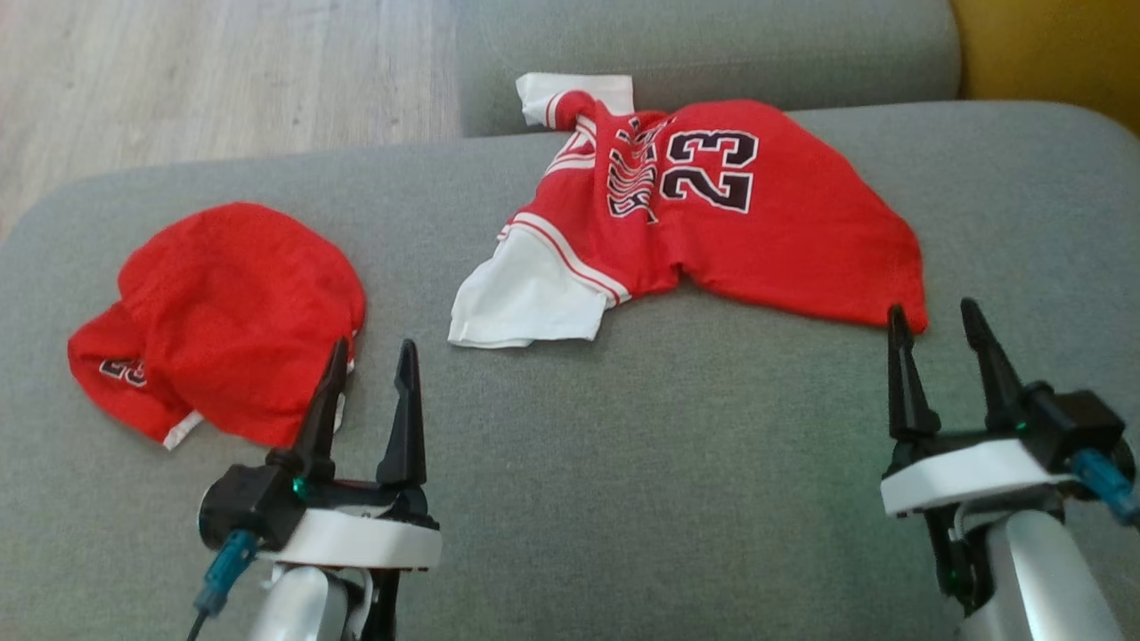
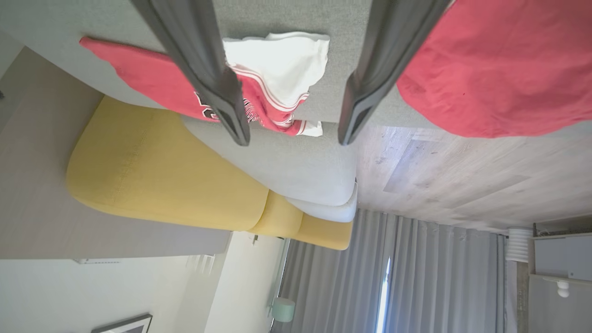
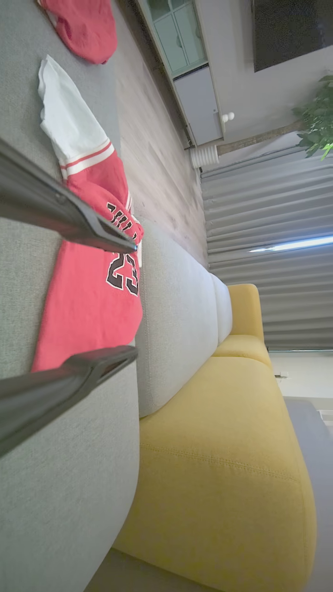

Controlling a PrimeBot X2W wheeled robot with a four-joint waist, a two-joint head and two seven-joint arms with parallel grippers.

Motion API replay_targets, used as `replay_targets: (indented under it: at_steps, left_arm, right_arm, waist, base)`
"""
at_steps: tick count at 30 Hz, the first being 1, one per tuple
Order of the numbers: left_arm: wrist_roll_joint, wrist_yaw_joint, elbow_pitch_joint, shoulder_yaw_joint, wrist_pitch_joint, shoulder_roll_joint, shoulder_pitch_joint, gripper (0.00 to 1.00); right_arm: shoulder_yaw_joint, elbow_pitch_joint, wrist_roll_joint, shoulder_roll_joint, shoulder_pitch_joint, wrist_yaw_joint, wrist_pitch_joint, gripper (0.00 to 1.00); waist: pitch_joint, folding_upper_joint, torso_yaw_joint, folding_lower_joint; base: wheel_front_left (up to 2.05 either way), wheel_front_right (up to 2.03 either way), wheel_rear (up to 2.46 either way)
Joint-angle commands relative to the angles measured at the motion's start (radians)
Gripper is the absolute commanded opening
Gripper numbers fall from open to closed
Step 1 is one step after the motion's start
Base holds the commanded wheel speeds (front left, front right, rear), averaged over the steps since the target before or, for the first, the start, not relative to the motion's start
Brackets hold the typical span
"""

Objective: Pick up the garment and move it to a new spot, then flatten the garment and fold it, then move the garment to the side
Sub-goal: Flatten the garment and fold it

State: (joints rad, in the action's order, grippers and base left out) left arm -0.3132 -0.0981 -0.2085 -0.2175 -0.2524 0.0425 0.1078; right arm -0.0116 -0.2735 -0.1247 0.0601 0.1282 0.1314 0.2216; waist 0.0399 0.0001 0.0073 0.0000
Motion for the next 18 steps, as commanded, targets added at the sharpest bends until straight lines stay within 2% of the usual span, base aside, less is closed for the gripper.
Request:
replay_targets:
  at_steps: [1, 7, 12, 13, 18]
  left_arm:
    - [0.011, -0.004, 0.025, 0.036, -0.009, 0.008, 0.043, 1.00]
    - [0.054, -0.016, -0.041, 0.029, -0.009, 0.010, 0.104, 1.00]
    - [0.084, -0.021, -0.208, 0.001, -0.001, 0.026, 0.209, 1.00]
    - [0.084, -0.021, -0.208, 0.001, -0.001, 0.026, 0.209, 1.00]
    - [0.090, -0.023, -0.374, -0.021, 0.056, 0.032, 0.333, 1.00]
  right_arm:
    - [0.018, 0.050, 0.005, -0.008, 0.035, -0.001, -0.004, 1.00]
    - [0.019, 0.100, -0.017, -0.010, 0.041, -0.001, -0.023, 1.00]
    - [0.030, 0.119, -0.018, -0.010, 0.050, -0.001, -0.029, 1.00]
    - [0.030, 0.119, -0.018, -0.010, 0.050, -0.001, -0.029, 1.00]
    - [0.034, 0.129, -0.018, -0.010, 0.064, -0.001, -0.026, 1.00]
  waist:
    - [0.015, -0.0001, -0.003, 0.0000]
    - [0.071, -0.0001, -0.018, 0.0000]
    - [0.128, -0.0001, -0.044, 0.0000]
    - [0.128, -0.0001, -0.044, 0.0000]
    - [0.178, -0.0001, -0.073, 0.0000]
  base:
    - [0.00, 0.00, 0.00]
    - [0.00, 0.00, 0.00]
    - [0.00, 0.00, 0.00]
    - [0.00, 0.00, 0.00]
    - [0.00, 0.00, 0.00]
